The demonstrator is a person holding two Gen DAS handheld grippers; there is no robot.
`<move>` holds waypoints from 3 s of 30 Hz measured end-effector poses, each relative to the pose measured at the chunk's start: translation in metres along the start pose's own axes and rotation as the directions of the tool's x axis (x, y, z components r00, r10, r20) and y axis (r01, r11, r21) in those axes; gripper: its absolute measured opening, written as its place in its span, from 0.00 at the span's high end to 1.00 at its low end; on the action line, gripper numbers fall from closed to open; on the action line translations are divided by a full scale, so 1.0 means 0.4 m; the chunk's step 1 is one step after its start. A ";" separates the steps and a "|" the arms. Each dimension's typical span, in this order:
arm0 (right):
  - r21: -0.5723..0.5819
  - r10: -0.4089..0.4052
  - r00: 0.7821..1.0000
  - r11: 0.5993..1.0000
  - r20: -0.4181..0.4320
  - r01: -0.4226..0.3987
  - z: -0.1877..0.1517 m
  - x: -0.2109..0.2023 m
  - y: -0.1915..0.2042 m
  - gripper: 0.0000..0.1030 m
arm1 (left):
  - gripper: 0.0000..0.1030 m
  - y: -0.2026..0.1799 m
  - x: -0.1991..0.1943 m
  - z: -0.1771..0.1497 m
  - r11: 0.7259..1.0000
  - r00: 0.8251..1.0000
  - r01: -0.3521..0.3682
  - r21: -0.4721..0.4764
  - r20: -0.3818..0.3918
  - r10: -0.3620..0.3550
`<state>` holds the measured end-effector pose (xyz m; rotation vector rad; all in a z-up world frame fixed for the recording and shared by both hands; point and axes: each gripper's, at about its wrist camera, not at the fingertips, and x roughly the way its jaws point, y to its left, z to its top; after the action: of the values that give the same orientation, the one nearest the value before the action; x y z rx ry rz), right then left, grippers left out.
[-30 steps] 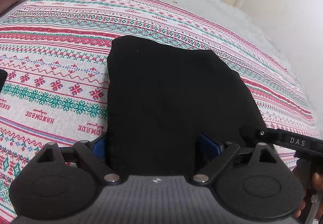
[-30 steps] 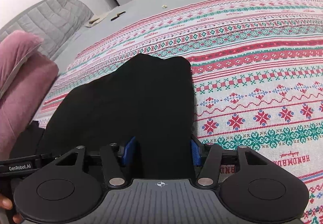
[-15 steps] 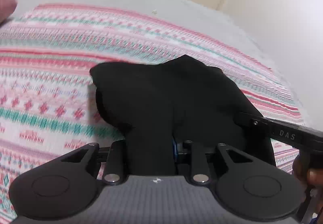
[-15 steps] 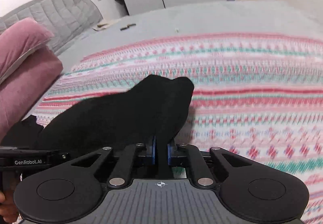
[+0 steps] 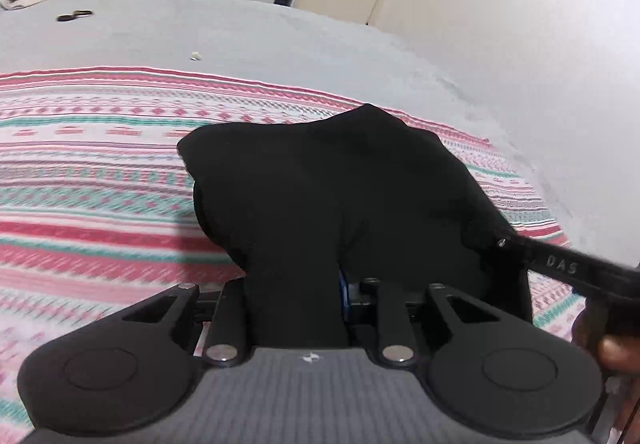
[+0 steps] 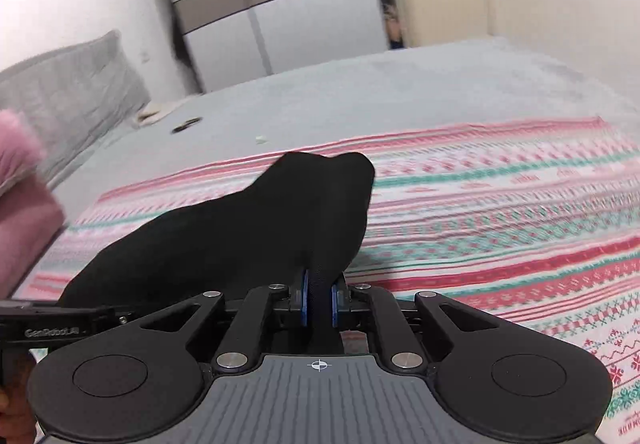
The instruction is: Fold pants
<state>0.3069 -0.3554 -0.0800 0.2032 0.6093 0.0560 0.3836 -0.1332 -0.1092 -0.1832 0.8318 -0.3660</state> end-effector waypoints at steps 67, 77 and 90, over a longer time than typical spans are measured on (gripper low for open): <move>-0.114 -0.147 0.989 0.982 0.016 0.148 -0.251 -0.326 0.182 0.58 | 0.00 -0.072 -0.384 -0.310 0.936 0.931 -0.351 0.017 0.109 0.347; -0.198 -0.125 0.992 0.972 0.002 0.122 -0.285 -0.316 0.175 0.16 | 0.00 -0.048 -0.342 -0.339 0.917 0.912 -0.399 0.011 0.109 0.396; -0.195 -0.135 0.991 0.972 0.007 0.134 -0.296 -0.331 0.159 0.07 | 0.00 -0.049 -0.347 -0.343 0.913 0.908 -0.407 0.023 0.119 0.402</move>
<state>0.1311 -0.2876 -0.0871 -0.0292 0.6188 -0.0144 0.1905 -0.0998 -0.0990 0.0163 0.7273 0.0171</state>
